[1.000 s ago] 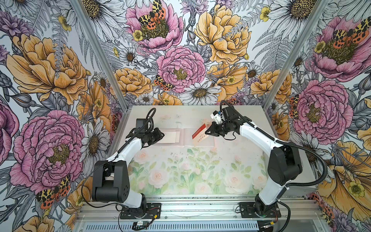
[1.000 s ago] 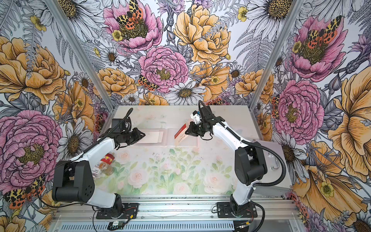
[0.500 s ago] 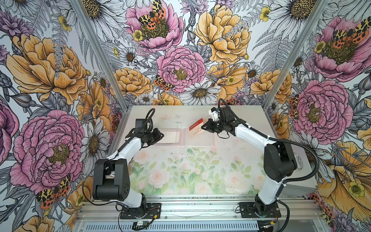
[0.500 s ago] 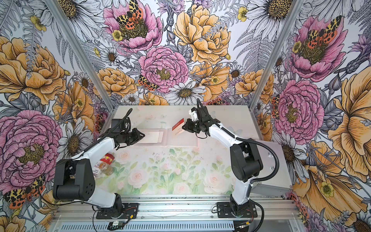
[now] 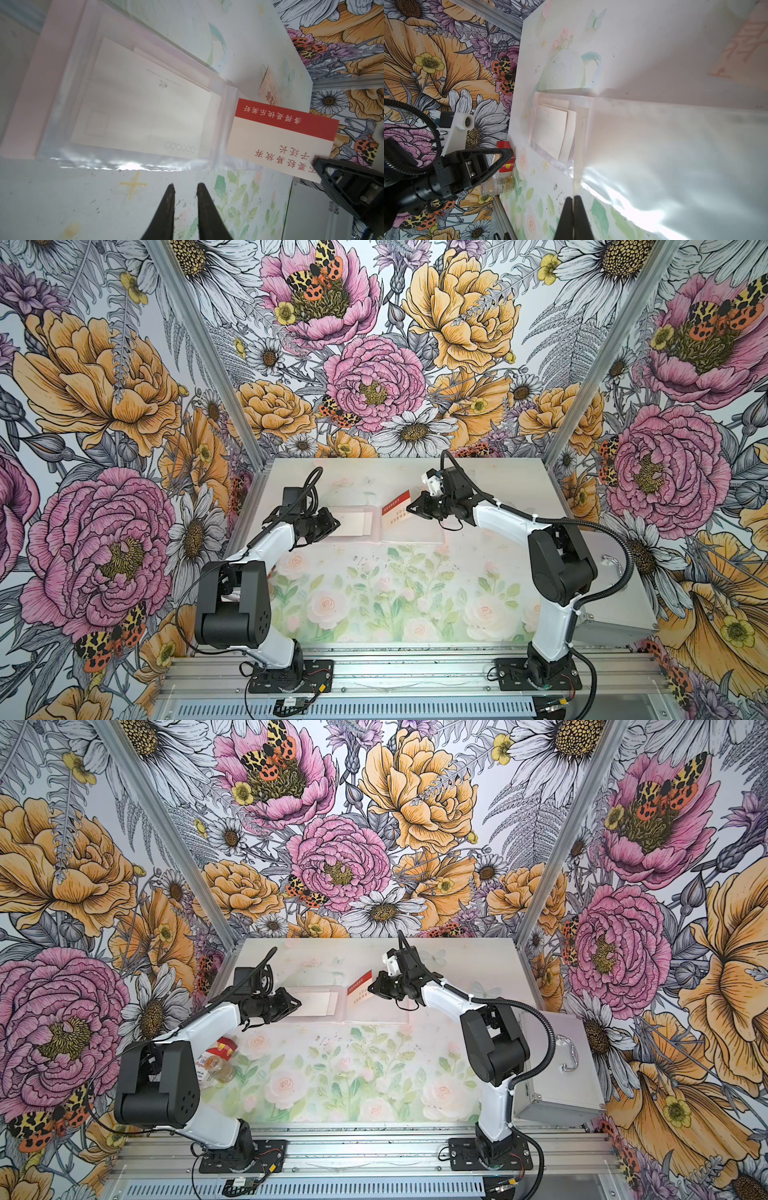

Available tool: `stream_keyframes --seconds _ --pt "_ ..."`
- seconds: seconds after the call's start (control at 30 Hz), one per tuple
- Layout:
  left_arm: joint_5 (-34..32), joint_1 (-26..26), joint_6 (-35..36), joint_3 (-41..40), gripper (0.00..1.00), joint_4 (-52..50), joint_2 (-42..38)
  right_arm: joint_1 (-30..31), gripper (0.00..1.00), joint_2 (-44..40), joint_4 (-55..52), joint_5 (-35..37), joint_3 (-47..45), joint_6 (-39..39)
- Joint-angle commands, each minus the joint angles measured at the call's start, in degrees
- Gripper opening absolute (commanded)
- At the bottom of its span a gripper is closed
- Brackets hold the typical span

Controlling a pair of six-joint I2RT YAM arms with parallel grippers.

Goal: Place the photos into the photo albums
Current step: Insert the photo into the photo album.

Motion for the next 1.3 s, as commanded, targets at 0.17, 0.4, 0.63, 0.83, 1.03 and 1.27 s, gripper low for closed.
stream_keyframes --seconds 0.17,0.4,0.63,0.83,1.03,1.27 --pt "-0.07 0.04 -0.17 -0.60 0.22 3.29 3.58 1.61 0.00 3.16 4.04 -1.70 0.71 2.47" --pt "-0.40 -0.59 0.01 -1.23 0.22 3.78 4.66 1.75 0.00 5.52 6.14 -2.43 1.41 4.44" --pt "-0.40 -0.82 0.02 -1.74 0.22 4.18 4.92 1.77 0.00 7.28 9.78 -3.78 1.00 6.87" --pt "-0.04 -1.02 -0.03 -1.48 0.22 4.18 4.57 1.95 0.00 8.82 9.64 -2.52 1.79 6.81" --pt "-0.12 -1.16 -0.16 -1.95 0.22 4.17 3.86 3.37 0.00 10.82 9.60 -1.93 3.08 6.97" --pt "-0.18 -1.28 -0.22 -2.59 0.22 4.17 3.16 4.66 0.00 12.96 9.60 -0.34 5.23 7.75"
